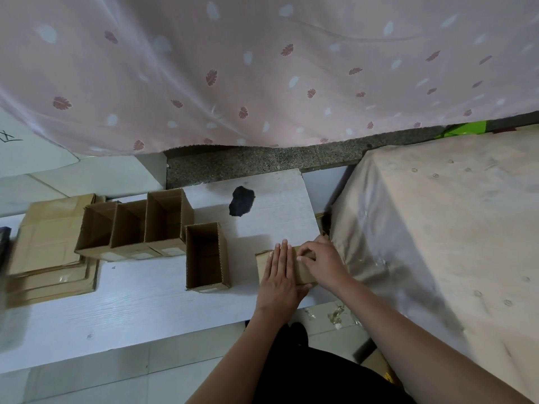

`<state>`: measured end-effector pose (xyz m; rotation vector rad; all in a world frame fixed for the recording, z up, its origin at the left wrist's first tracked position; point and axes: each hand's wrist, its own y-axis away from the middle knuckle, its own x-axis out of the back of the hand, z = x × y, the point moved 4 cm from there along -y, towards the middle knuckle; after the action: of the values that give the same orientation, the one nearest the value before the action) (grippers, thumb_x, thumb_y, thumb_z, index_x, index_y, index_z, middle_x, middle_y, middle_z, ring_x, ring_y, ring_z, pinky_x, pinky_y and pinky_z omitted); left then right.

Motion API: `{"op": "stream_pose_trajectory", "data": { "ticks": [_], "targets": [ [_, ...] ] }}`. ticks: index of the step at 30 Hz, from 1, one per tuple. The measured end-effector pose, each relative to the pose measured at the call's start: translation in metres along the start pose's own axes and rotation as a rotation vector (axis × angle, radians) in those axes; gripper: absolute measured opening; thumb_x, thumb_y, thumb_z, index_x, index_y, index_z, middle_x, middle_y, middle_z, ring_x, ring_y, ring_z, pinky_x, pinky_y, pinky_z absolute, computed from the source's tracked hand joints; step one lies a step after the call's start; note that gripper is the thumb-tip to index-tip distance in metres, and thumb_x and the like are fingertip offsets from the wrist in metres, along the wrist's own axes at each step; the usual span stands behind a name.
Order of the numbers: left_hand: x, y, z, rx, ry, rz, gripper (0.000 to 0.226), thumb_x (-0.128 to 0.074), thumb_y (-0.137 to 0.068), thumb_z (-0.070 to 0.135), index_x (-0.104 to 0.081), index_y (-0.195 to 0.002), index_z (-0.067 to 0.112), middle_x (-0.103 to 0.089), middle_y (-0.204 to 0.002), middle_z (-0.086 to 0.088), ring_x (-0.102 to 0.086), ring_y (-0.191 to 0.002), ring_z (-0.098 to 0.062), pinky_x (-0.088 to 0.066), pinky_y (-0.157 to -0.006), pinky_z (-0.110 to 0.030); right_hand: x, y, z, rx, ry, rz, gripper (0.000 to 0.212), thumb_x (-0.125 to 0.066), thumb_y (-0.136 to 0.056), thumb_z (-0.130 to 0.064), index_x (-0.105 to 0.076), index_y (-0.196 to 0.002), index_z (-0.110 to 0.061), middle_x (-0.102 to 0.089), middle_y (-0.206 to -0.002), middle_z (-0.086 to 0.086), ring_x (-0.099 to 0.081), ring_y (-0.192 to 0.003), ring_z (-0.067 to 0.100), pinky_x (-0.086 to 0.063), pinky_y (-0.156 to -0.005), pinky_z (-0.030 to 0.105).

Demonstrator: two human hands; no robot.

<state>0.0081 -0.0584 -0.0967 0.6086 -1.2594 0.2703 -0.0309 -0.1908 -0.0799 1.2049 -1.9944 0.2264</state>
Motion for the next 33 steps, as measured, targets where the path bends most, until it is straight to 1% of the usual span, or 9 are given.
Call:
{"op": "stream_pose_trajectory", "data": {
  "ticks": [3, 6, 11, 16, 19, 23, 26, 29, 33],
  "targets": [
    [0.001, -0.001, 0.0, -0.006, -0.008, -0.002, 0.092, -0.004, -0.092, 0.068, 0.025, -0.148, 0.001, 0.032, -0.157, -0.017, 0.027, -0.148, -0.031, 0.019, -0.121, -0.041, -0.001, -0.003, -0.007, 0.023, 0.106, -0.007, 0.006, -0.07, -0.089, -0.02, -0.066, -0.088, -0.023, -0.049, -0.096, -0.006, -0.048, -0.096, 0.014, -0.036, -0.085, 0.026],
    [0.002, -0.001, -0.001, -0.015, -0.021, 0.026, 0.09, -0.015, -0.098, 0.064, 0.023, -0.148, 0.0, 0.027, -0.159, -0.018, 0.024, -0.148, -0.031, 0.016, -0.121, -0.043, -0.005, -0.003, -0.014, 0.133, 0.337, -0.068, 0.007, -0.063, -0.093, -0.022, -0.057, -0.097, -0.022, -0.048, -0.108, -0.002, -0.045, -0.105, 0.021, -0.036, -0.095, 0.034],
    [0.002, -0.001, -0.002, -0.013, -0.026, 0.008, 0.087, -0.007, -0.096, 0.064, 0.031, -0.144, 0.002, 0.033, -0.156, -0.016, 0.03, -0.146, -0.03, 0.021, -0.119, -0.041, -0.009, -0.004, -0.025, 0.249, 0.509, -0.118, 0.018, -0.06, -0.092, -0.021, -0.053, -0.108, -0.017, -0.052, -0.116, 0.001, -0.047, -0.11, 0.022, -0.031, -0.089, 0.033],
    [0.003, 0.001, 0.0, 0.004, -0.022, 0.025, 0.09, -0.019, -0.101, 0.064, 0.029, -0.146, 0.002, 0.032, -0.157, -0.016, 0.03, -0.146, -0.028, 0.021, -0.119, -0.041, -0.004, -0.011, -0.026, 0.205, 0.426, -0.161, 0.007, -0.059, -0.094, -0.016, -0.058, -0.101, -0.014, -0.064, -0.103, 0.003, -0.055, -0.1, 0.023, -0.038, -0.082, 0.031],
    [0.003, 0.002, 0.0, 0.005, -0.055, 0.007, 0.09, -0.018, -0.102, 0.062, 0.036, -0.142, 0.002, 0.036, -0.156, -0.018, 0.035, -0.143, -0.028, 0.024, -0.117, -0.04, 0.0, -0.02, -0.028, 0.127, 0.409, -0.225, 0.007, -0.062, -0.093, -0.014, -0.064, -0.099, -0.013, -0.069, -0.1, 0.006, -0.061, -0.098, 0.025, -0.045, -0.083, 0.034],
    [0.004, 0.003, 0.0, 0.008, -0.054, 0.0, 0.09, -0.016, -0.102, 0.062, 0.04, -0.138, 0.003, 0.038, -0.153, -0.018, 0.037, -0.141, -0.028, 0.024, -0.118, -0.038, -0.002, -0.024, -0.034, 0.14, 0.506, -0.287, 0.007, -0.061, -0.095, -0.015, -0.067, -0.093, -0.012, -0.068, -0.102, 0.008, -0.062, -0.1, 0.027, -0.043, -0.087, 0.034],
    [0.003, 0.004, 0.001, 0.004, -0.057, 0.012, 0.091, -0.017, -0.102, 0.063, 0.036, -0.14, 0.001, 0.037, -0.153, -0.018, 0.035, -0.142, -0.027, 0.024, -0.117, -0.038, -0.001, -0.02, -0.036, 0.175, 0.525, -0.274, 0.009, -0.058, -0.096, -0.012, -0.06, -0.088, -0.015, -0.058, -0.108, 0.009, -0.053, -0.107, 0.026, -0.041, -0.091, 0.035],
    [0.004, 0.004, 0.0, 0.003, -0.063, 0.037, 0.091, -0.019, -0.102, 0.063, 0.03, -0.144, -0.001, 0.032, -0.155, -0.018, 0.028, -0.147, -0.029, 0.021, -0.119, -0.039, -0.001, -0.014, -0.036, 0.212, 0.525, -0.27, 0.01, -0.055, -0.098, -0.011, -0.052, -0.09, -0.017, -0.051, -0.113, 0.008, -0.047, -0.11, 0.024, -0.038, -0.091, 0.034],
    [0.002, 0.002, -0.002, 0.002, -0.065, 0.002, 0.09, -0.014, -0.099, 0.062, 0.029, -0.147, -0.002, 0.033, -0.157, -0.019, 0.028, -0.148, -0.029, 0.018, -0.121, -0.04, 0.003, -0.005, -0.03, 0.233, 0.467, -0.297, 0.018, -0.054, -0.096, -0.01, -0.043, -0.087, -0.021, -0.058, -0.101, 0.005, -0.05, -0.101, 0.025, -0.038, -0.083, 0.033]
  ]
}}
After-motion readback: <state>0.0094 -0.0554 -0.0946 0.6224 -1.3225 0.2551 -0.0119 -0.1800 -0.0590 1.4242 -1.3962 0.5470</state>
